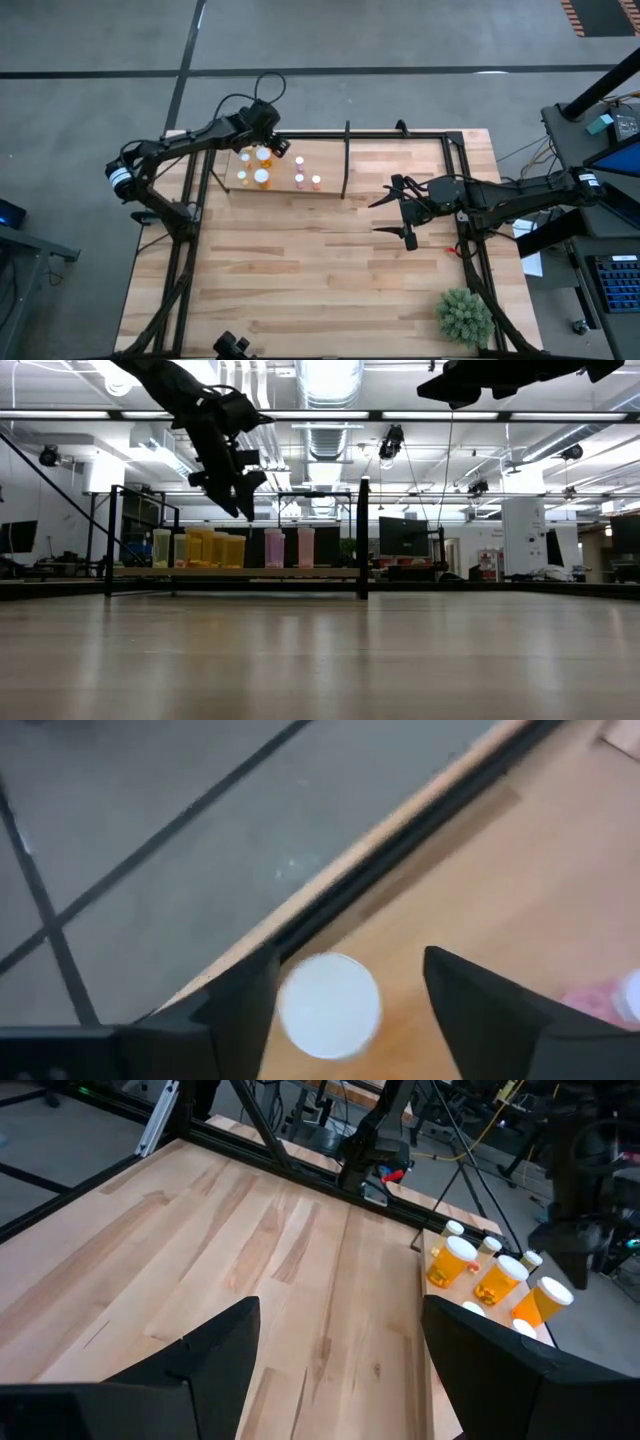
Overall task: Pick and place medicine bottles onto shelf by color
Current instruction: Put the orange pill bottle on the shelf to align with the orange pill bottles
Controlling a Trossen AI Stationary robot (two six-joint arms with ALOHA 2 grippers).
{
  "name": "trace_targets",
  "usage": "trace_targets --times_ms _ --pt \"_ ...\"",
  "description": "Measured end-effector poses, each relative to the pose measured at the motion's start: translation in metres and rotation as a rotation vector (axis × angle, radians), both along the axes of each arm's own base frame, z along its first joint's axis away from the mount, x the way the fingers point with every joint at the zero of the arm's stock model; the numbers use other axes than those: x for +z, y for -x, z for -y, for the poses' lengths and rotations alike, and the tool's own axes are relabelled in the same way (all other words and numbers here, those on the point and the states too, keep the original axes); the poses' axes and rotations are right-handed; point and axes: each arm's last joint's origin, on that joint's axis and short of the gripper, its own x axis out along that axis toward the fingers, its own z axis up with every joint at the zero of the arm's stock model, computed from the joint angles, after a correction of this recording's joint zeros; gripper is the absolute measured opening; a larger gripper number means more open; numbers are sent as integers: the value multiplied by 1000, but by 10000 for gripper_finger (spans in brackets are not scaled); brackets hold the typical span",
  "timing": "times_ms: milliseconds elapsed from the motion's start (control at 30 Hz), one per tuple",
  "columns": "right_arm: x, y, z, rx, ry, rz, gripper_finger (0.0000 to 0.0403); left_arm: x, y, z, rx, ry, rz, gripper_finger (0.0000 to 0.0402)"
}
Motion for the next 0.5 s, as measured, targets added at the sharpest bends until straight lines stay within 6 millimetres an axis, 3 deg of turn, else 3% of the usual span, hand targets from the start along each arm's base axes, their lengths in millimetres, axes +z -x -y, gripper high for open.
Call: trace_targets --times_ms 400,500 --pt "0 0 1 -21 16 -3 268 -14 -1 -2 -24 6 -73 18" --pt "0 0 1 -20 22 -2 268 -15 -1 -3 -18 -2 -72 8"
